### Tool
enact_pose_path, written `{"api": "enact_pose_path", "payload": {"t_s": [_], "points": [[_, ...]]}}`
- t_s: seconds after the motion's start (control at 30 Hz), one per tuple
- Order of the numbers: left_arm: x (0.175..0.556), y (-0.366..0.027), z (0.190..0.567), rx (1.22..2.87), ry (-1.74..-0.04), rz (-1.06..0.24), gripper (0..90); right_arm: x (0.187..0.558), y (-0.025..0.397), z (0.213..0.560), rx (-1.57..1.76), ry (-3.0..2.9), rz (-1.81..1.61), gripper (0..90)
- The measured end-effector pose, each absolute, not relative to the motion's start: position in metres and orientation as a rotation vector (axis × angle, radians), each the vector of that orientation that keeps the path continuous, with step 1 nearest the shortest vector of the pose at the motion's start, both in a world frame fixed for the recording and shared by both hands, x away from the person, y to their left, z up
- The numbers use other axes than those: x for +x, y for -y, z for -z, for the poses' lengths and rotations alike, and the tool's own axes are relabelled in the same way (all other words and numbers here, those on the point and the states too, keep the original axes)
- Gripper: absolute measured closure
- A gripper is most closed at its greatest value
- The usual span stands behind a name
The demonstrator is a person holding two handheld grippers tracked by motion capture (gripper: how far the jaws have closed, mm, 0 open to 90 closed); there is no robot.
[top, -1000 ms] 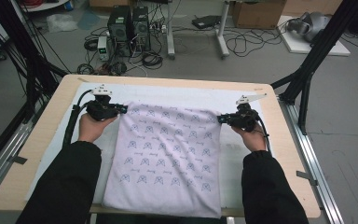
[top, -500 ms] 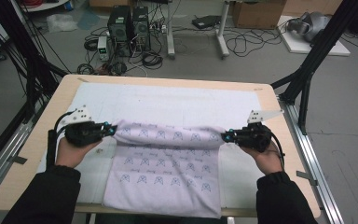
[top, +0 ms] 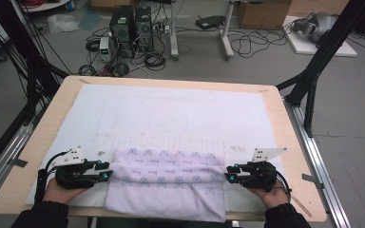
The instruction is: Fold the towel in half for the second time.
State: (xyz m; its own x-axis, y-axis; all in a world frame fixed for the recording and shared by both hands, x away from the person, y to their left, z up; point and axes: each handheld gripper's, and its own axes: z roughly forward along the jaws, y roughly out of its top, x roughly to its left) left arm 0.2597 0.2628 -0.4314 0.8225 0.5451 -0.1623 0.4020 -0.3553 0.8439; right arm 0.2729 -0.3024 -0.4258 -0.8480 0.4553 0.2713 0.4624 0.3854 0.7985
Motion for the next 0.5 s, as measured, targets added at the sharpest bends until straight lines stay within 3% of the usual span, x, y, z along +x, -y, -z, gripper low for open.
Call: {"api": "enact_pose_path", "payload": {"t_s": [0.1, 0.3, 0.33, 0.37, 0.4, 0.47, 0.5], "points": [[0.261, -0.256, 0.428, 1.987, -0.68, -0.153, 45.9, 0.271, 0.301, 0.423, -0.865, 2.616, 1.524, 49.7], [0.266, -0.244, 0.425, 1.992, -0.672, -0.126, 39.6, 0.273, 0.289, 0.423, -0.814, 2.657, 1.502, 45.7], [0.267, -0.242, 0.425, 2.002, -0.665, -0.117, 42.0, 0.274, 0.287, 0.424, -0.82, 2.668, 1.488, 47.3], [0.267, -0.24, 0.425, 2.016, -0.643, -0.112, 51.6, 0.276, 0.286, 0.425, -0.816, 2.668, 1.476, 52.0], [0.267, -0.24, 0.425, 2.017, -0.624, -0.11, 68.2, 0.277, 0.284, 0.425, -0.794, 2.665, 1.464, 60.7], [0.266, -0.239, 0.424, 2.012, -0.594, -0.107, 78.9, 0.277, 0.283, 0.425, -0.752, 2.667, 1.467, 74.5], [0.266, -0.24, 0.422, 2.012, -0.591, -0.112, 79.8, 0.277, 0.281, 0.423, -0.729, 2.662, 1.468, 80.1]]}}
